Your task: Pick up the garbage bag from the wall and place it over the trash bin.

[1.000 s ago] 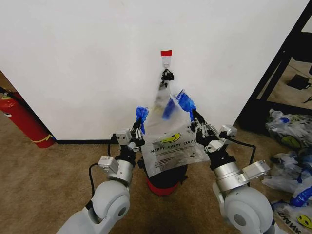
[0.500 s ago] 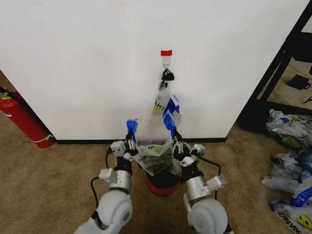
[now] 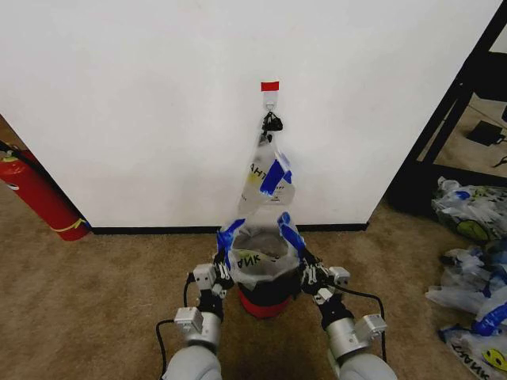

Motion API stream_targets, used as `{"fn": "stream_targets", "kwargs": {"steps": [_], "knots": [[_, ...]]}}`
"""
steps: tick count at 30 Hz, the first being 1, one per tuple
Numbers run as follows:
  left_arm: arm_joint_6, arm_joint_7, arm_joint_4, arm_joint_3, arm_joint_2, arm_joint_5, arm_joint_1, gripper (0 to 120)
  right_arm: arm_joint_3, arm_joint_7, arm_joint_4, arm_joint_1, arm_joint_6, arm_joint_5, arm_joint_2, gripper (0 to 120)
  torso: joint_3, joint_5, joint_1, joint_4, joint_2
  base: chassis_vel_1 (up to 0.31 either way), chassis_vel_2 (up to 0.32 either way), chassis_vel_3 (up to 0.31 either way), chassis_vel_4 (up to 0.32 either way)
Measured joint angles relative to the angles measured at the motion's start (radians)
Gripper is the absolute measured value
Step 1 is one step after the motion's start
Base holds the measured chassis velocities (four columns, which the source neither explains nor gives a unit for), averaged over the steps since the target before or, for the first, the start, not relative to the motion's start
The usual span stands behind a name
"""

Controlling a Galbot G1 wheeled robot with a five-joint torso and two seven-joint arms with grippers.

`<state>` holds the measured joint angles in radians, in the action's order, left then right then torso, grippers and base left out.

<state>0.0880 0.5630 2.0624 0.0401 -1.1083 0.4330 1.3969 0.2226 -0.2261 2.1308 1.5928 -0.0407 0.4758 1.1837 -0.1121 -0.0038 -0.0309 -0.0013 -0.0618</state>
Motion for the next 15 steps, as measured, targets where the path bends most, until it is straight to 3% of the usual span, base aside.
{"fn": "stream_targets", "kwargs": {"steps": [7,15], "knots": [[-0.027,0.015,0.025,0.030,0.025,-0.003,0.031,0,0.001,-0.081,0.062,0.069,0.074,-0.035,-0.040,0,0.000,0.0001,0.000,0.0000,0.000,0.000,0.000,0.000,0.000],[-0.013,0.003,-0.063,0.106,-0.059,-0.032,-0.048,0,0.057,-0.105,0.130,0.085,0.060,-0.025,-0.088,0,0.000,0.0000,0.000,-0.0002,0.000,0.000,0.000,0.000,0.000]]}}
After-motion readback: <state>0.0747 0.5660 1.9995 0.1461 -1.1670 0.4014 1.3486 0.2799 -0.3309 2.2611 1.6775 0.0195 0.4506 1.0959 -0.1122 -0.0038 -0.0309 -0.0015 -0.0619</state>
